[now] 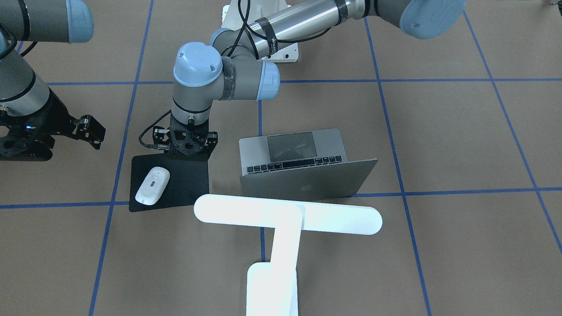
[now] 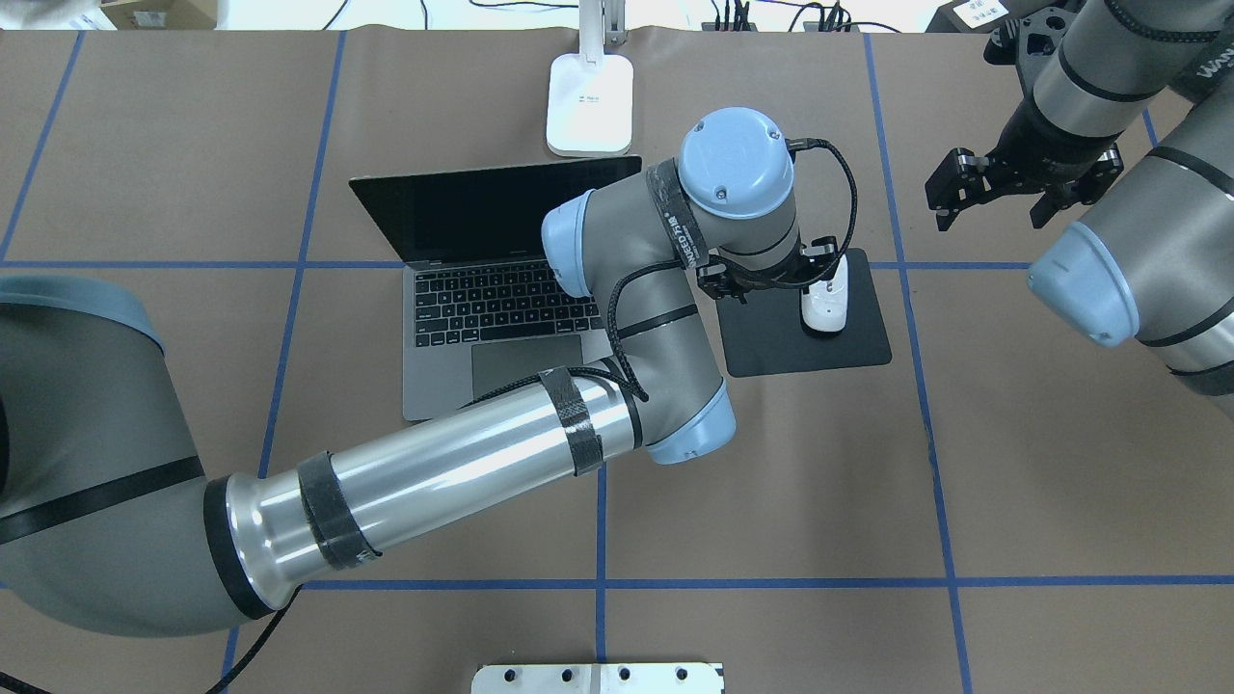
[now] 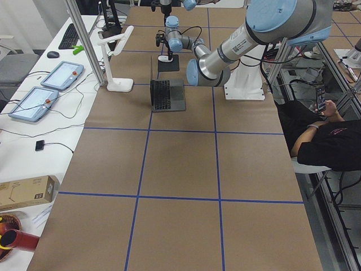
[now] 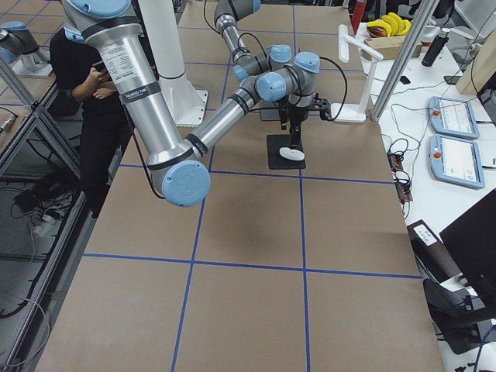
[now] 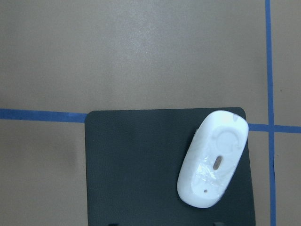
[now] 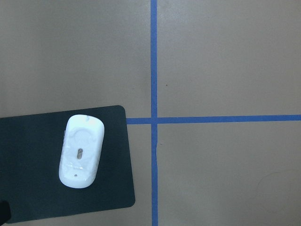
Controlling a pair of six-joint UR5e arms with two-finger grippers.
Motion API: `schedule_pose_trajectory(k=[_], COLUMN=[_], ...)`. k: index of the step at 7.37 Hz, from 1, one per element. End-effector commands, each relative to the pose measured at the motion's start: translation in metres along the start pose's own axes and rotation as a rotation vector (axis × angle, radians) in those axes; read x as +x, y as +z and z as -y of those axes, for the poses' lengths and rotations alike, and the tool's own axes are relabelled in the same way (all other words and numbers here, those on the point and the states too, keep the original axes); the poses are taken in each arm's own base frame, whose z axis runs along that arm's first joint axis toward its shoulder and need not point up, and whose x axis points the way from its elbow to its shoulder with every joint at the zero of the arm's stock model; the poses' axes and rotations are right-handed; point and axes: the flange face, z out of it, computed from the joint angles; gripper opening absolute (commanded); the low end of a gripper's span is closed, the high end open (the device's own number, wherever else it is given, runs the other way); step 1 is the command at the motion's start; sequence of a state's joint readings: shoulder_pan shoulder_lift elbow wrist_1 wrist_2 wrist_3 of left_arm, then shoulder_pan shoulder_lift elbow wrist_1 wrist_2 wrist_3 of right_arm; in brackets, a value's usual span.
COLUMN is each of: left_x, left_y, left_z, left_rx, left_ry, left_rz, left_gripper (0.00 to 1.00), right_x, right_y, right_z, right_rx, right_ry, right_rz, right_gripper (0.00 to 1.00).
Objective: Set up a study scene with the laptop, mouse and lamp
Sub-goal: 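Open the left gripper and lift it off the mouse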
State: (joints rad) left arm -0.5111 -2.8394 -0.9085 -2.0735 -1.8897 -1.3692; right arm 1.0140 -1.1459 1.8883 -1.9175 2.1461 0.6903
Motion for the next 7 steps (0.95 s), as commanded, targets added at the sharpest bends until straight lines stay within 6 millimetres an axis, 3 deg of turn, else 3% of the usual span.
schedule_pose_trajectory(k=[1, 2, 4, 7], left_x=[0.001, -0.007, -0.052, -0.169], left_y=[-0.014, -0.033, -0.101, -0.164], left_z=[-0.002, -0.009, -0.012, -0.029], left_rx=[-0.004, -0.051, -0.108, -0.09], left_ry=[0.015, 0.035, 0.108, 0.244], left_rz=[-0.021, -0.025, 0.038, 0.077], left_gripper=[0.82, 0.9, 0.94, 0.98], right_x=[0.0, 0.0, 0.002, 0.004], right_y=[-0.001, -0.004, -0.006, -0.011], right_z=[0.001, 0.001, 0.003, 0.006], right_rx=[0.003, 0.008, 0.012, 0.044], right_ry=[0.0, 0.0, 0.001, -0.014], right_rz=[0.002, 0.002, 0.003, 0.028], right_gripper=[1.0, 1.0, 1.0, 1.0])
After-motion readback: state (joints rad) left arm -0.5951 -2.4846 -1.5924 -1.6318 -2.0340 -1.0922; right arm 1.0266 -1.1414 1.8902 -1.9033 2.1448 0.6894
